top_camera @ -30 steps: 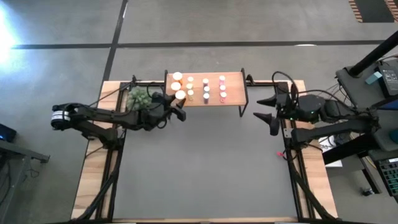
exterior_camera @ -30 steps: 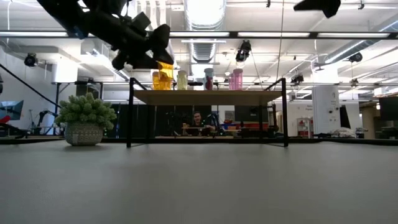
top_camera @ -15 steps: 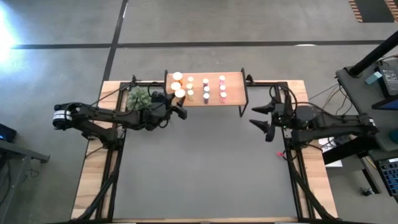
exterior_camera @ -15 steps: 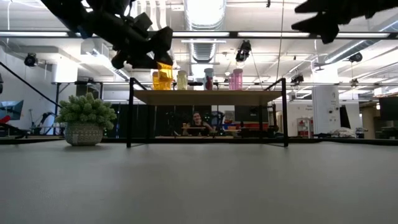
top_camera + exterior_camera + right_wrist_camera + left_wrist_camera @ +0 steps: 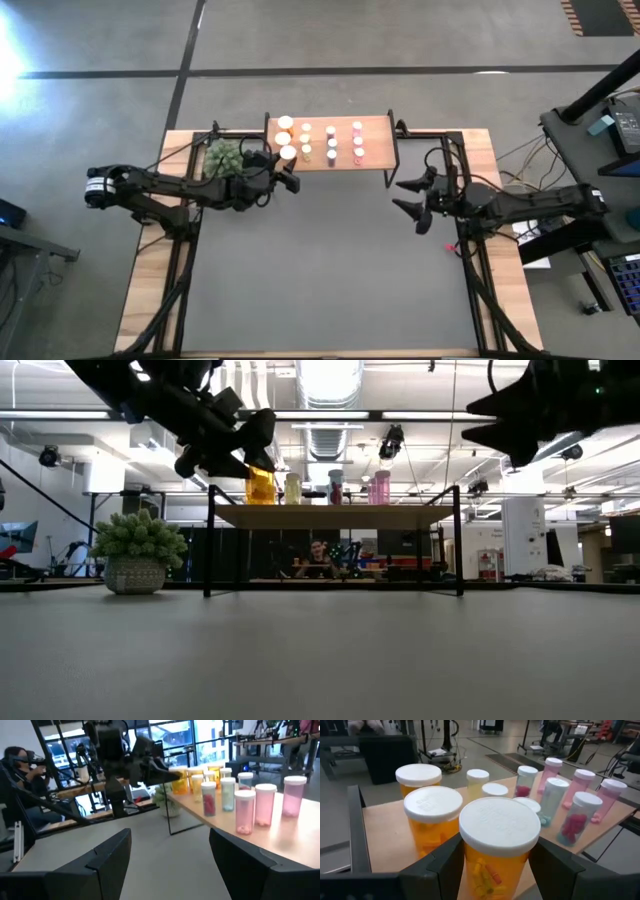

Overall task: Pick and place medicine bottles onto shelf by color
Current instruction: Put the orange pill bottle on the shelf aligned with the other orange pill bottles

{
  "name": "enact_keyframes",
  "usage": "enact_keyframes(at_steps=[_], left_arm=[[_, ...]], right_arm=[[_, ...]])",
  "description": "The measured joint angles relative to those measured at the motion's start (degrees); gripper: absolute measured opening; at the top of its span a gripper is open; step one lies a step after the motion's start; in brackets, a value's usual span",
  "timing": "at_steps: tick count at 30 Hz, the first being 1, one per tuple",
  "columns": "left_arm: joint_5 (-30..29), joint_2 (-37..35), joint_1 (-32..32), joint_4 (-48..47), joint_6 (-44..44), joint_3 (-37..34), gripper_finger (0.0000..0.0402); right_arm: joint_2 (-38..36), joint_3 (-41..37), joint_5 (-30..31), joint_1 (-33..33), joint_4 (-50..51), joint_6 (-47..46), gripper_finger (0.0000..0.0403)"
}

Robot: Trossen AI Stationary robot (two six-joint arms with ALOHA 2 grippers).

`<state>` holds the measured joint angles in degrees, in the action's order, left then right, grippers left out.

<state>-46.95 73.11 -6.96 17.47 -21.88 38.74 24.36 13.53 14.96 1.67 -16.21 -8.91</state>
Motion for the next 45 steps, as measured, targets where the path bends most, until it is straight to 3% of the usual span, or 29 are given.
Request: enact_keyframes(at_steps=[12,21,29,37,45], left_arm=[[-0.01,-0.05,0.00,0.02,-0.23,0.00,0.0186],[-0.01,-0.06,0.00,0.03,-0.23,-0.01,0.0186],[-0.01,-0.06,-0.01,0.03,-0.29,-0.02,0.0186],[-0.35,-0.08,-0.04,0.02,-0.11,-0.15,0.0186],[-1.56,-0.03,-0.04,0.00,-0.04,-1.32,0.0186]], right_arm=[[0.04,-6.62,-0.19,0.04,-3.53,-5.28,0.0258],[0.03,-12.69,-0.20,0.04,-12.77,-8.71,0.0258],[0.09,-12.82,1.05,0.04,-12.40,-11.61,0.0258],[0.11,-12.85,1.59,0.04,-8.98,-29.60,0.0258],[0.11,-12.87,1.57,0.04,-7.73,-24.12,0.0261]])
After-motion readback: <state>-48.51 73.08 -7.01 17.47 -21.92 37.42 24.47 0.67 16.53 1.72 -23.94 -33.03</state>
